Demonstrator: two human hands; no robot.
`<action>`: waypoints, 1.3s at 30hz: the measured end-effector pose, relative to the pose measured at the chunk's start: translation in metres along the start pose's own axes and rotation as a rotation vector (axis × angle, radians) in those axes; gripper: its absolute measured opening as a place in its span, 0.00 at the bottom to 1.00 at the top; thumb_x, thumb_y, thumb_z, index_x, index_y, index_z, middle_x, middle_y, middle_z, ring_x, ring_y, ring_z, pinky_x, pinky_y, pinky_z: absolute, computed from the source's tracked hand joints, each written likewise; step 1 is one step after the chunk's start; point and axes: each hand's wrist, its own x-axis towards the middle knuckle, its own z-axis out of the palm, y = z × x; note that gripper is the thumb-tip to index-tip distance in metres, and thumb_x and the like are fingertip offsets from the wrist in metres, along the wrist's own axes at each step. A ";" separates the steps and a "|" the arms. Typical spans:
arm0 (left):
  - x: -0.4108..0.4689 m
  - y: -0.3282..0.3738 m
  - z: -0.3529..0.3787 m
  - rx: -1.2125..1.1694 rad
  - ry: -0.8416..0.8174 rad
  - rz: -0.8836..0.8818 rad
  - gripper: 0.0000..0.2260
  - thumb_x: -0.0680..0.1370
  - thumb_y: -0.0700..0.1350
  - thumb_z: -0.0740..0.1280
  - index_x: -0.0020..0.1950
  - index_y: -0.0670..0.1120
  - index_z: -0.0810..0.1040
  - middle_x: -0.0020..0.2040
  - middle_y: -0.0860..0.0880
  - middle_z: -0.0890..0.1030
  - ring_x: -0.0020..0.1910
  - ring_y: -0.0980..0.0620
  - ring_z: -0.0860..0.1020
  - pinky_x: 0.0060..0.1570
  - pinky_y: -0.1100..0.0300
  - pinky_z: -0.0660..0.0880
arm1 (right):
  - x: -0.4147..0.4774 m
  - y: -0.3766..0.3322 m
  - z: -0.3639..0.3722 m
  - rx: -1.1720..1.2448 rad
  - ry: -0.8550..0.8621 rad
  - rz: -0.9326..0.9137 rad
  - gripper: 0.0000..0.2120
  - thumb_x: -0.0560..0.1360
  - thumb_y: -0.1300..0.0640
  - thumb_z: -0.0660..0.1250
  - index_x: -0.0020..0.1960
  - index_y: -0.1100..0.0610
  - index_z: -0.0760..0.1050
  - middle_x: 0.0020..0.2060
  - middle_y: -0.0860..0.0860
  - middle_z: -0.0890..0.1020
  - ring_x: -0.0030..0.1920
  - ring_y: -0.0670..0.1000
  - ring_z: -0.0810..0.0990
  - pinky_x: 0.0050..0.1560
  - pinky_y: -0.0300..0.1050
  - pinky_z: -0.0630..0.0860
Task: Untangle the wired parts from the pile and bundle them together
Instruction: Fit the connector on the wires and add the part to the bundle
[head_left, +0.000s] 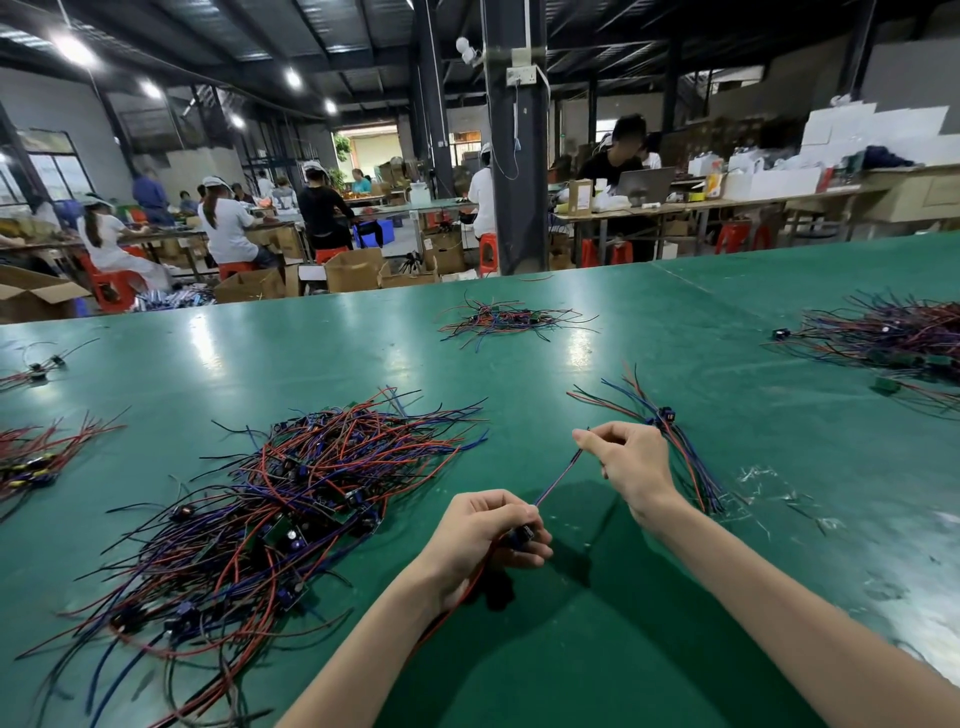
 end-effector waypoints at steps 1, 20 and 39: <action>0.000 0.000 0.000 0.006 -0.005 -0.002 0.11 0.76 0.33 0.64 0.34 0.39 0.77 0.33 0.39 0.80 0.28 0.48 0.80 0.28 0.61 0.77 | 0.001 0.002 -0.002 0.001 0.000 -0.001 0.14 0.69 0.57 0.75 0.27 0.54 0.77 0.17 0.42 0.72 0.24 0.45 0.67 0.33 0.42 0.68; 0.000 0.003 -0.007 0.023 0.038 0.027 0.11 0.76 0.33 0.64 0.34 0.39 0.78 0.33 0.40 0.81 0.28 0.48 0.80 0.29 0.61 0.77 | -0.003 -0.003 -0.005 -0.080 -0.073 -0.093 0.08 0.74 0.58 0.69 0.39 0.60 0.82 0.33 0.57 0.82 0.31 0.47 0.75 0.38 0.45 0.73; -0.001 0.005 -0.007 0.015 0.041 0.039 0.11 0.76 0.33 0.64 0.34 0.39 0.78 0.33 0.39 0.80 0.28 0.48 0.79 0.29 0.61 0.77 | -0.011 -0.011 -0.006 -0.274 0.165 -0.467 0.06 0.70 0.60 0.75 0.36 0.62 0.81 0.31 0.49 0.76 0.32 0.50 0.74 0.39 0.42 0.70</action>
